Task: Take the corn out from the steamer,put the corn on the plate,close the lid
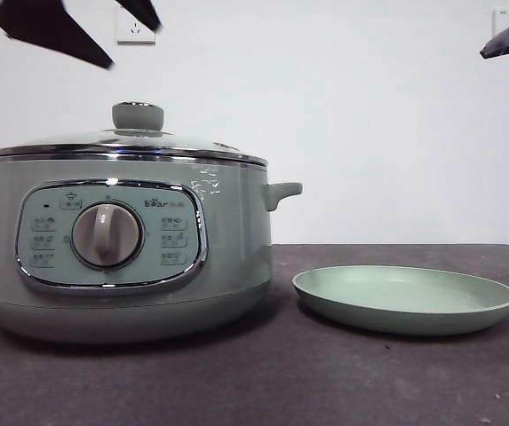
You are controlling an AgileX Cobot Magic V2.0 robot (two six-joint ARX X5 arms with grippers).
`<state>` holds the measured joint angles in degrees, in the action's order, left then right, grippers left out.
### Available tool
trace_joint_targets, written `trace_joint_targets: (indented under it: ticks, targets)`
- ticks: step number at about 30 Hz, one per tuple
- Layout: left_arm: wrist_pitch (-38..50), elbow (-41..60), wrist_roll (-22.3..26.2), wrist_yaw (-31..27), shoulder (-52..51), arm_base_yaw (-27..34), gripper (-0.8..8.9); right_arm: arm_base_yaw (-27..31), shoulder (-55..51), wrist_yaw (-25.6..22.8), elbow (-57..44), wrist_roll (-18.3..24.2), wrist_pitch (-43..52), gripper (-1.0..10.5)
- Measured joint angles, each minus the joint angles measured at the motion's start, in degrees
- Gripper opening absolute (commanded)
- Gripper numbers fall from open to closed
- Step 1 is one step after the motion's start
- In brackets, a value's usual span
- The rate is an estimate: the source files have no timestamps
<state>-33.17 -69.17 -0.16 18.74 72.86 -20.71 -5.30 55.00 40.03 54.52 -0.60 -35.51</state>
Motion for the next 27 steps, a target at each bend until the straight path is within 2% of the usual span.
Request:
trace_joint_targets:
  ticks: [9, 14, 16, 18, 20, 27]
  targets:
    - [0.4, -0.1, 0.7, -7.5, 6.4, -2.6, 4.08, 0.0, 0.0, 0.0, 0.0, -0.3, 0.0, 4.7]
    - [0.3, -0.1, 1.2, -7.9, 7.9, -2.8, 4.01, 0.0, 0.0, -0.1, 0.0, -0.3, 0.0, 4.7]
    - [0.3, -0.1, 1.2, -7.9, 8.0, -2.8, 3.02, 0.0, 0.0, -0.1, 0.0, -0.3, 0.1, 4.7]
    - [0.3, -0.1, 1.3, -7.9, 8.0, -2.8, 1.11, 0.0, 0.0, -0.1, 0.0, -0.4, 0.2, 4.7]
    - [0.2, -0.1, 1.5, -8.0, 8.0, -2.8, -0.23, 0.0, 0.0, -0.1, 0.0, -0.5, 0.5, 4.7]
    - [0.4, -0.1, 2.6, -8.0, 7.9, -2.9, -0.09, 0.0, 0.0, -0.1, 0.0, -0.9, 0.5, 4.7]
